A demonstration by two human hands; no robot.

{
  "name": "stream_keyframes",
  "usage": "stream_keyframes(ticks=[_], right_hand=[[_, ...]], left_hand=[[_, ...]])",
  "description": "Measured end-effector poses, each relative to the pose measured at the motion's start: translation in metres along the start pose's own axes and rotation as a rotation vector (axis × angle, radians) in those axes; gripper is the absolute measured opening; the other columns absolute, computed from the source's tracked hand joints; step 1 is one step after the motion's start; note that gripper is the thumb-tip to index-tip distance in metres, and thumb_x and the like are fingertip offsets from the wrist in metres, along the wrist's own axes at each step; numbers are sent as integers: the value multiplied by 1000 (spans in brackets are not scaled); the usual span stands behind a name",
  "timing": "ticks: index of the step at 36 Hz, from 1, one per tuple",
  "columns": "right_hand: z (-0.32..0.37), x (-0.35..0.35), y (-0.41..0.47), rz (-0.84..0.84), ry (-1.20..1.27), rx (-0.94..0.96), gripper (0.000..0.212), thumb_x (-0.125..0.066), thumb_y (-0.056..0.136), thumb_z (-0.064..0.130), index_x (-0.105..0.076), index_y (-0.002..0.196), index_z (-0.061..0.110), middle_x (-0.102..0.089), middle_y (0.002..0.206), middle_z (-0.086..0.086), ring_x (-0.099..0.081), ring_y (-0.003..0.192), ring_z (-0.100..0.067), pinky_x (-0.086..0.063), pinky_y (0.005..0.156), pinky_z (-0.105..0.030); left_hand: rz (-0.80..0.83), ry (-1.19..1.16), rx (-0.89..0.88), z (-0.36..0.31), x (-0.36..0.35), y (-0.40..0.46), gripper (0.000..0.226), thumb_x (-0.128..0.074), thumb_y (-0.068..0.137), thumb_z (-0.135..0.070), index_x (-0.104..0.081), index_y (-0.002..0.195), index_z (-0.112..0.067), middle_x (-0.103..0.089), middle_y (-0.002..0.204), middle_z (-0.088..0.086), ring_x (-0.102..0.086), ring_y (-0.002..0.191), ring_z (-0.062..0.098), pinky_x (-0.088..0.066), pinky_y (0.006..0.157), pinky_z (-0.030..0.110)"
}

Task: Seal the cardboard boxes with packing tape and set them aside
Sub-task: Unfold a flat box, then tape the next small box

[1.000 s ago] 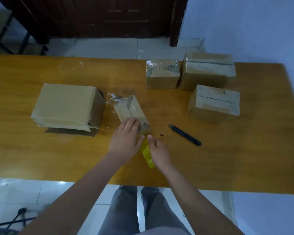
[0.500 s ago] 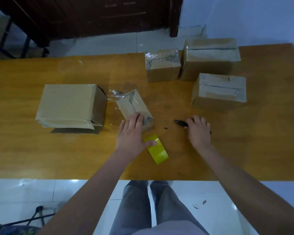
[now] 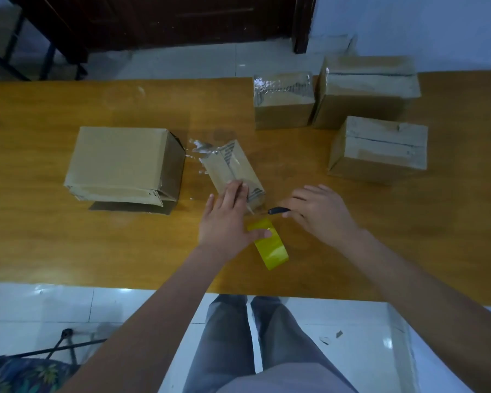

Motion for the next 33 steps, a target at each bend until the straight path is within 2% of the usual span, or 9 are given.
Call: stream_keyframes(ticks=[2, 7, 12, 17, 22, 26, 29, 31, 33], right_hand=[[2, -1, 3, 24, 34, -10, 17, -67, 77, 28, -74, 90, 19, -62, 69, 1, -60, 58, -21, -39, 49, -24], [5, -2, 7, 114, 57, -48, 32, -57, 82, 38, -73, 104, 20, -64, 68, 6, -58, 48, -13, -21, 36, -14], [4, -6, 8, 186, 83, -42, 35, -53, 86, 39, -70, 111, 20, -65, 70, 5, -59, 51, -14, -28, 34, -18], [-2, -9, 8, 190, 66, -46, 25, -68, 85, 30, -70, 108, 22, -65, 75, 5, -61, 55, -17, -16, 40, -11], [0, -9, 10, 79, 2, 3, 22, -80, 72, 15, -72, 92, 20, -58, 74, 0, -59, 65, -22, -36, 50, -25], [3, -13, 13, 19, -82, 63, 21, -77, 70, 5, -73, 87, 17, -58, 74, -4, -58, 67, -25, -36, 57, -28], [-6, -19, 12, 15, -192, -7, 21, -74, 62, 4, -71, 79, 16, -56, 72, -5, -57, 66, -25, -35, 57, -27], [-23, -24, 8, 102, -248, -136, 25, -78, 60, -1, -71, 78, 15, -57, 72, -6, -57, 66, -26, -36, 57, -27], [-40, -36, -1, 306, -263, -273, 25, -67, 77, 0, -70, 97, 15, -60, 87, -7, -58, 82, -29, -42, 65, -32]], left_hand=[[-1, -14, 2, 0, -1, 0, 107, -48, 77, -76, -1, 153, -17, 4, 159, -7, 2, 147, 14, -2, 120, 40], [-15, -39, 4, 1, -2, 0, 106, -50, 77, -75, -3, 153, -18, 3, 159, -8, 0, 147, 13, -5, 120, 40], [-21, -54, 0, 1, -3, 0, 106, -50, 77, -75, -3, 153, -19, 2, 159, -8, 1, 147, 12, -7, 120, 40], [-16, -67, -4, 2, -2, -1, 106, -50, 77, -74, -2, 153, -18, 4, 159, -8, 2, 147, 13, -6, 119, 40], [-14, -72, -6, 2, -4, 0, 106, -50, 77, -75, -2, 153, -18, 4, 159, -8, 2, 147, 13, -5, 119, 40], [-19, -73, -8, 3, -5, 0, 105, -50, 77, -74, -2, 153, -19, 4, 159, -10, 0, 147, 12, -4, 119, 40], [-6, -54, -16, 3, -5, 0, 107, -48, 77, -76, 0, 153, -19, 6, 159, -9, 4, 147, 12, 0, 119, 41], [-2, -47, -16, 4, -5, 0, 107, -47, 77, -76, 2, 153, -19, 7, 159, -9, 5, 147, 12, 1, 119, 41], [-4, -50, -12, 4, -5, 0, 107, -47, 77, -76, 2, 153, -20, 7, 159, -9, 6, 147, 12, 1, 120, 41]])
Point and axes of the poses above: each hand's wrist, its own y-axis towards the middle knuckle, its own x-axis out of the back of the hand, z = x × y, the point moved 6 cm from there along y, towards the middle knuckle
